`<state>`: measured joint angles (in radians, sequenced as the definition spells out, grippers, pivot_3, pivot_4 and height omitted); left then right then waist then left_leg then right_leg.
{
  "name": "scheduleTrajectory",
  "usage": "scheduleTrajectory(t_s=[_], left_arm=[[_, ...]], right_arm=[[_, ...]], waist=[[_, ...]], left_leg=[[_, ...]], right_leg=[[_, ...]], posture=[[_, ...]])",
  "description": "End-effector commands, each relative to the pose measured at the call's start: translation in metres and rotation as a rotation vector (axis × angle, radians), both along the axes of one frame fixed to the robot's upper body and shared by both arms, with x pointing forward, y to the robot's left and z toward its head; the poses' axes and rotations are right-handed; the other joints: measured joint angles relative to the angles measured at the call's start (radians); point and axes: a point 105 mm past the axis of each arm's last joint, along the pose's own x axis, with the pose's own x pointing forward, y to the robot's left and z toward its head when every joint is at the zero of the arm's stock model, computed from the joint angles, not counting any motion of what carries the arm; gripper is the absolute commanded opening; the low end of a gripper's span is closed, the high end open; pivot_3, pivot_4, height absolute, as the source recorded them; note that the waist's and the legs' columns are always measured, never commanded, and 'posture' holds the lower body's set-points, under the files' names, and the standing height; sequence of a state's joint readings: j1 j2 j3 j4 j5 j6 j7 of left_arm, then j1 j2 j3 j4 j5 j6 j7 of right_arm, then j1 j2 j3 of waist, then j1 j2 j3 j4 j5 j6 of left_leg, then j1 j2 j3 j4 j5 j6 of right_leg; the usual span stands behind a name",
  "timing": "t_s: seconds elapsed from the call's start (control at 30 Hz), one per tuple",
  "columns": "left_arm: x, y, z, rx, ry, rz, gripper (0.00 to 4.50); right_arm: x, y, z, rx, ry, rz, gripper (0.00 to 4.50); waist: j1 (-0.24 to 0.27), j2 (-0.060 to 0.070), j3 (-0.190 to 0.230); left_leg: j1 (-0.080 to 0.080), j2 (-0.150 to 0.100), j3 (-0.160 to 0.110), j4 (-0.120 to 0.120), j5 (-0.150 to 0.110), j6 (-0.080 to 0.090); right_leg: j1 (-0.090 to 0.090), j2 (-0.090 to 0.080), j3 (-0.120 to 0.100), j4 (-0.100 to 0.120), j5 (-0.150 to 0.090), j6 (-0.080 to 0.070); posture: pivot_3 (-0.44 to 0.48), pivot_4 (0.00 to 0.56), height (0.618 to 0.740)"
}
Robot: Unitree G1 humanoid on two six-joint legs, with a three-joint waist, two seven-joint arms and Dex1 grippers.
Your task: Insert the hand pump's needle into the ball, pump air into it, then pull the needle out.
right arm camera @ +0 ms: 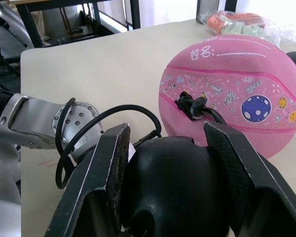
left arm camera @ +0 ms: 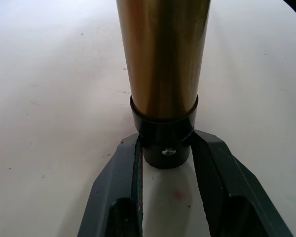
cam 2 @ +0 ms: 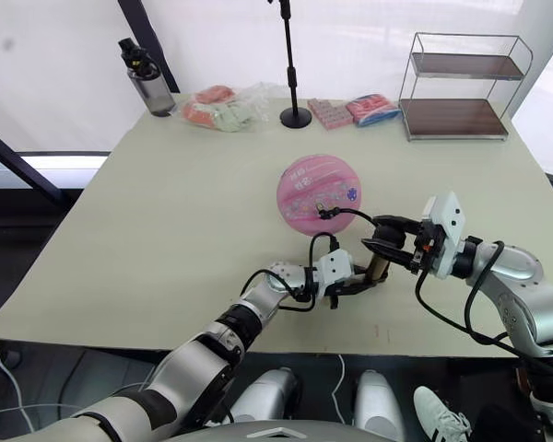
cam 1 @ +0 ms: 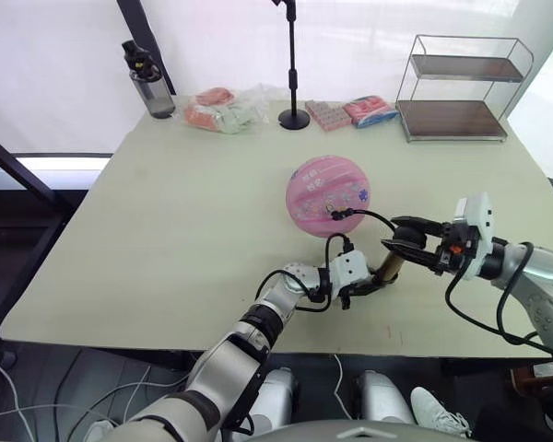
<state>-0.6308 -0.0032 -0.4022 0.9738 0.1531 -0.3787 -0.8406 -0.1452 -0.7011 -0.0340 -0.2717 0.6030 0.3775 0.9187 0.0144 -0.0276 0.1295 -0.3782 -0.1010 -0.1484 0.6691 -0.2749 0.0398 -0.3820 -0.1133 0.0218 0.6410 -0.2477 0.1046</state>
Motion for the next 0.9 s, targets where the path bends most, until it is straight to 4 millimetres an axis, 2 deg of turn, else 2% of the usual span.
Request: scheduleTrajectory(t_s=[0.03, 0.13, 0.27, 0.47, 0.8, 0.9], left_arm=[[-0.017, 0.013, -0.036, 0.131, 0.098, -0.019, 1.08], [-0.018, 0.015, -0.037, 0.134, 0.099, -0.02, 1.08], [-0.017, 0.015, -0.037, 0.137, 0.099, -0.019, 1.08], [-0.017, 0.014, -0.037, 0.135, 0.099, -0.023, 1.08], [-0.017, 0.015, -0.036, 0.134, 0.099, -0.022, 1.08], [-0.017, 0.015, -0.037, 0.134, 0.1, -0.02, 1.08]], right_arm=[[0.002, -0.008, -0.027, -0.052, 0.112, -0.051, 2.02], [0.008, -0.013, 0.011, 0.0, 0.043, -0.045, 2.02], [0.006, -0.013, 0.054, 0.038, 0.009, 0.011, 2.02], [0.004, -0.018, 0.112, 0.038, -0.064, 0.032, 2.02], [-0.011, -0.023, 0.172, 0.048, -0.134, 0.062, 2.02], [-0.016, -0.023, 0.185, 0.055, -0.147, 0.071, 2.02]], waist=[[0.0, 0.0, -0.001], [0.0, 0.001, 0.0], [0.001, 0.007, 0.005], [0.003, 0.011, 0.011], [0.003, 0.011, 0.013], [0.004, 0.011, 0.013]], left_leg=[[0.0, 0.0, 0.0, 0.0, 0.0, 0.0], [0.0, 0.0, 0.0, 0.0, 0.0, 0.0], [-0.002, 0.0, -0.001, 0.0, 0.0, 0.0], [-0.007, -0.001, 0.001, 0.0, 0.0, 0.0], [-0.01, -0.001, 0.001, 0.0, 0.0, 0.0], [-0.013, -0.001, 0.001, 0.001, 0.0, 0.0]], right_leg=[[0.0, 0.0, 0.0, 0.0, 0.0, 0.0], [0.0, 0.0, 0.0, 0.0, 0.0, 0.0], [-0.001, 0.0, 0.0, -0.001, 0.0, 0.0], [-0.005, -0.002, 0.0, -0.001, 0.0, 0.0], [-0.009, -0.003, 0.0, -0.001, 0.0, 0.0], [-0.012, -0.003, 0.0, 0.0, 0.001, 0.0]], posture=[[0.0, 0.15, 0.736], [0.0, 0.15, 0.736], [0.0, 0.15, 0.736], [0.0, 0.15, 0.736], [0.0, 0.15, 0.736], [0.0, 0.15, 0.736]])
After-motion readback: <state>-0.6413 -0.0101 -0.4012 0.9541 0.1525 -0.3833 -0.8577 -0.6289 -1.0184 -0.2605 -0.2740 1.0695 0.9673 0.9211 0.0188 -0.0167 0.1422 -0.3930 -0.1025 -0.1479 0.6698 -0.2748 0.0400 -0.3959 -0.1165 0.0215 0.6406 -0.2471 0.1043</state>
